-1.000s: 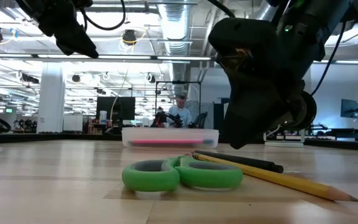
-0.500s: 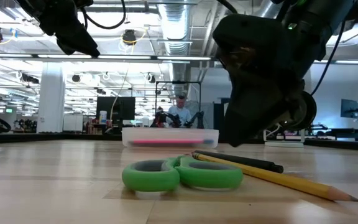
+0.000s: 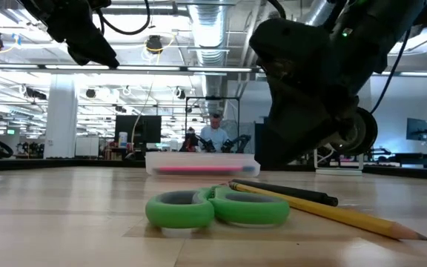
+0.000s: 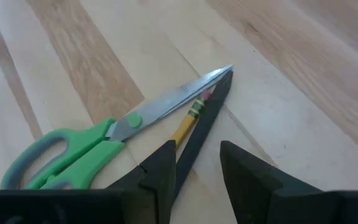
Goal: Pick & place school supplies into a supply box
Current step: Put the black pen into the supply box
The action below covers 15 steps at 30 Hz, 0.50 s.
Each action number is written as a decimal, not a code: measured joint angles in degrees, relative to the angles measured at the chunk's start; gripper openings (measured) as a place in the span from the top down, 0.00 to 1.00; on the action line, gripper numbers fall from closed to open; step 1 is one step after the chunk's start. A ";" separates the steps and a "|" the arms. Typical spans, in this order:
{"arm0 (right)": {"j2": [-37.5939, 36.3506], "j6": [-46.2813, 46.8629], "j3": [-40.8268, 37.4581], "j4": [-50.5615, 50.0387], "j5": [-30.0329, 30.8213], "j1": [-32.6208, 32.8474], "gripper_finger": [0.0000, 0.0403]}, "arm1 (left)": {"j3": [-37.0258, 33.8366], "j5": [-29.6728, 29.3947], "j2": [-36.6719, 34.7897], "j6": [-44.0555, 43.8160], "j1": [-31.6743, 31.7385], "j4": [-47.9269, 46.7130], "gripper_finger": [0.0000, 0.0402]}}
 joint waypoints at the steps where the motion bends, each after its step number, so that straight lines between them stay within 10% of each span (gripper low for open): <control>1: 0.83 0.11 0.03 0.67 0.16 0.05 0.71 | 0.00 0.00 0.00 0.00 0.00 0.00 0.69; 15: 3.16 6.51 0.28 1.64 -0.01 1.21 0.71 | 0.02 0.17 0.02 -0.28 0.00 -0.06 0.69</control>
